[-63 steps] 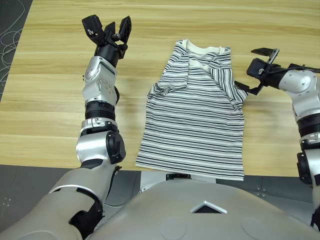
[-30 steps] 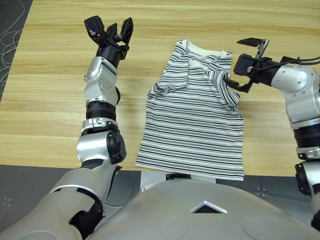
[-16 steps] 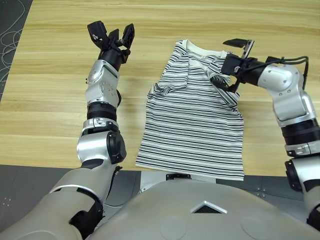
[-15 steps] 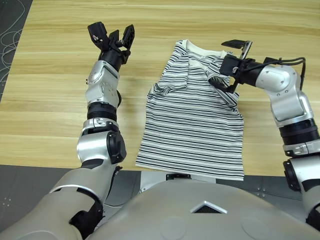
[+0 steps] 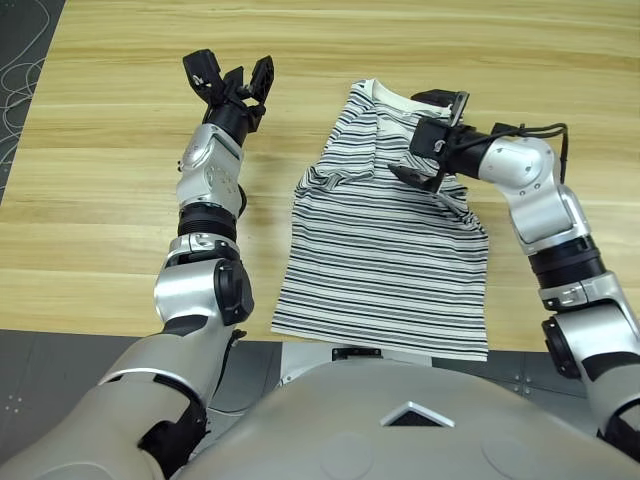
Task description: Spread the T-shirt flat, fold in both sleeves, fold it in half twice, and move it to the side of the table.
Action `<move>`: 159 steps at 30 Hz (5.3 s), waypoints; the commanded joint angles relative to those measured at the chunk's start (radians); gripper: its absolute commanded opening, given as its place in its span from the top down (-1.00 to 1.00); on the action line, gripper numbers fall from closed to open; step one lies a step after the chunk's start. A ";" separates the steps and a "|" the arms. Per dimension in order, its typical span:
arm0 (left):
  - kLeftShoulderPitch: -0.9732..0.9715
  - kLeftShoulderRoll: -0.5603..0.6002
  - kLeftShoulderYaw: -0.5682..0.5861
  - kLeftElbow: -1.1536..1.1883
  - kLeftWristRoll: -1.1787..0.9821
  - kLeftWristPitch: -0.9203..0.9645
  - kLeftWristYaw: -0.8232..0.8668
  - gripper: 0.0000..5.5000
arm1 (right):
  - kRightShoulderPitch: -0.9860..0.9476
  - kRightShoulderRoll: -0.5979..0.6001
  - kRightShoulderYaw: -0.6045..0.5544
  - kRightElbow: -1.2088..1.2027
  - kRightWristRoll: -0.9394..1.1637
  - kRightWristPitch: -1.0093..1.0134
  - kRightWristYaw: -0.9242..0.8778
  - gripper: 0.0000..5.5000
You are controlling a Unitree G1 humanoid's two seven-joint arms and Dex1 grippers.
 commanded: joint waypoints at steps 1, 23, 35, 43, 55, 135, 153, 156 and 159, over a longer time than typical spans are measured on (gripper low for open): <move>-0.031 -0.001 0.002 0.022 0.009 -0.003 0.004 -0.21 | -0.015 0.028 0.024 0.040 0.000 -0.017 0.000 -0.99; 0.003 -0.049 -0.049 0.003 0.047 -0.016 -0.021 -0.21 | -0.195 -0.074 -0.205 0.405 0.222 0.006 0.094 -0.99; 0.161 -0.163 -0.241 -0.130 0.156 0.087 -0.037 -0.21 | -0.184 -0.044 -0.191 0.545 0.201 -0.077 0.082 -0.99; 0.201 -0.083 -0.245 -0.011 0.220 0.062 -0.018 -0.21 | -0.135 -0.060 -0.149 0.510 0.158 -0.060 0.097 -0.99; 0.275 -0.053 -0.221 -0.048 0.209 0.065 -0.011 -0.21 | -0.340 -0.107 -0.002 0.807 -0.096 -0.208 -0.079 -0.99; 0.395 0.784 -0.890 -0.472 0.868 -1.353 -0.190 -0.21 | 0.473 -0.849 -0.047 -0.233 -0.873 -1.341 -0.646 -0.99; 0.375 0.656 -0.934 -0.411 0.927 -1.387 -0.160 -0.21 | 0.451 -0.769 0.032 -0.270 -0.795 -1.304 -0.548 -0.99; 0.377 0.651 -0.928 -0.408 0.939 -1.387 -0.156 -0.21 | 0.447 -0.768 0.034 -0.284 -0.774 -1.294 -0.530 -0.99; 0.377 0.651 -0.927 -0.407 0.947 -1.383 -0.154 -0.08 | 0.446 -0.773 0.038 -0.287 -0.740 -1.285 -0.504 -0.83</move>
